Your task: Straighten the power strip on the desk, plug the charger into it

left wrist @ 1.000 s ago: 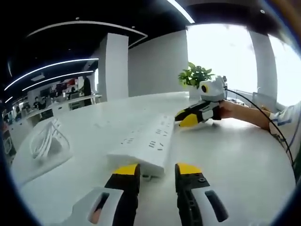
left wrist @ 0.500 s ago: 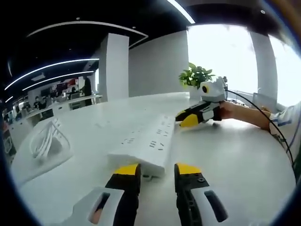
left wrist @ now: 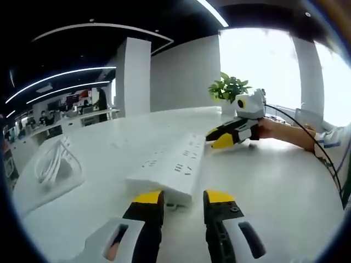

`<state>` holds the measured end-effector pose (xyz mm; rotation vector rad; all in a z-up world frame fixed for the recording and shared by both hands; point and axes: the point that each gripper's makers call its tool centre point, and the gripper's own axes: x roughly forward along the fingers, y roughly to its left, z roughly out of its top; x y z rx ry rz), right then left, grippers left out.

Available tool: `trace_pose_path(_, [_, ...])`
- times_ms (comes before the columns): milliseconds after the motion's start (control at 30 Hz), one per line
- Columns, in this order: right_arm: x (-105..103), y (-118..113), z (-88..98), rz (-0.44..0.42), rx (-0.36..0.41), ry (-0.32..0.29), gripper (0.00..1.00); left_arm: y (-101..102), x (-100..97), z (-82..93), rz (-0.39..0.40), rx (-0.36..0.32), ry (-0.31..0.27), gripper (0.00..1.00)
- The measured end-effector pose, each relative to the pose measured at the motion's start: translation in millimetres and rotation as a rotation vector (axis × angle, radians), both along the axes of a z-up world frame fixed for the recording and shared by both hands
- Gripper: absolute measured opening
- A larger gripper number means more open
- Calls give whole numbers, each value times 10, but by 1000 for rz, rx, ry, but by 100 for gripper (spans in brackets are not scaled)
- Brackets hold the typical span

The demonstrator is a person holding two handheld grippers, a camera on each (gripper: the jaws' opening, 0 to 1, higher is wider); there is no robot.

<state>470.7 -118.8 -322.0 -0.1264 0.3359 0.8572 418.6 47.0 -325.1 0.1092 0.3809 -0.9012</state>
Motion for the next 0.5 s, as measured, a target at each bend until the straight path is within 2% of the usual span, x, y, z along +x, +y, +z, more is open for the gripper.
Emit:
trace_pose_path(233, [-47,-45,11,-5,36,2,25,0,-40,-13,33,-17,-10,29])
trace_pose_path(400, [-194,-65,13,8,34,6,25,15,-34,-10,31,-21,-6,28])
trace_pose_path(500, [-246,-96,22,-15,58,9,24,15,-29,-4,17,-33,-2,28])
